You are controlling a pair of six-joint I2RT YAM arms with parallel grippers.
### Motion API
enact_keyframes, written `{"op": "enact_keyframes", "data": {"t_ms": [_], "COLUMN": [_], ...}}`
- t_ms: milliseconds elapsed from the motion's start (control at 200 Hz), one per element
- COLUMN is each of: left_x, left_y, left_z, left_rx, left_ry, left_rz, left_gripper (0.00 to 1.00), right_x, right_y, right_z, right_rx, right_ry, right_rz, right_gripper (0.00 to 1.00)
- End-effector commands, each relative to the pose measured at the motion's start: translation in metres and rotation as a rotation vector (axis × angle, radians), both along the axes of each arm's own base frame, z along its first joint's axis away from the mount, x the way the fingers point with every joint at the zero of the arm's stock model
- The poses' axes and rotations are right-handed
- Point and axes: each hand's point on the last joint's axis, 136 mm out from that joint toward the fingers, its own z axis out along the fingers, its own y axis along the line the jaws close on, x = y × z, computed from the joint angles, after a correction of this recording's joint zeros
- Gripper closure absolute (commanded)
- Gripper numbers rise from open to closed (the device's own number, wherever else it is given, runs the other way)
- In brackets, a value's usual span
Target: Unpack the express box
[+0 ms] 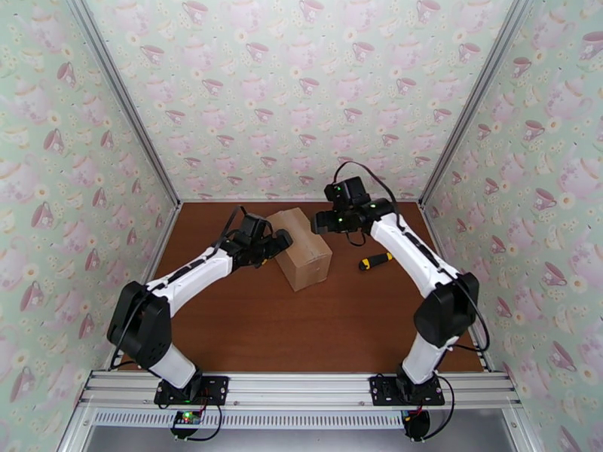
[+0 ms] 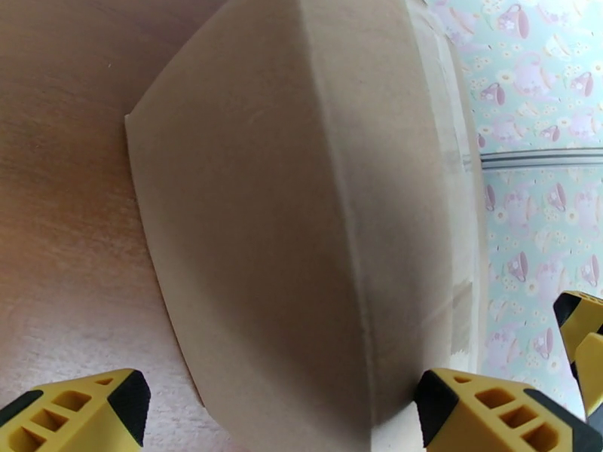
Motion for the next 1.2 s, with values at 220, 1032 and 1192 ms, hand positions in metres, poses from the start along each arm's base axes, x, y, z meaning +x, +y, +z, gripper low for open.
{"op": "enact_keyframes", "data": {"t_ms": [220,1032,1192], "left_x": [-0.022,-0.027,-0.025], "left_y": [0.034,0.041,0.040], "left_z": [-0.052,-0.084,-0.086], "left_rx": [0.148,0.188,0.192], "left_ry": [0.129,0.175,0.179], "left_rz": [0.093,0.098,0.093], "left_gripper": [0.01,0.01,0.01], "right_x": [0.008,0.000,-0.002], "right_y": [0.026,0.026,0.022], "right_z": [-0.027,-0.076,-0.094], "right_rx": [-0.250,-0.436,-0.474], "right_ry": [-0.086,-0.071,-0.040], "right_rz": [0.091,0.093,0.084], "right_gripper": [0.09,0.06,0.06]}}
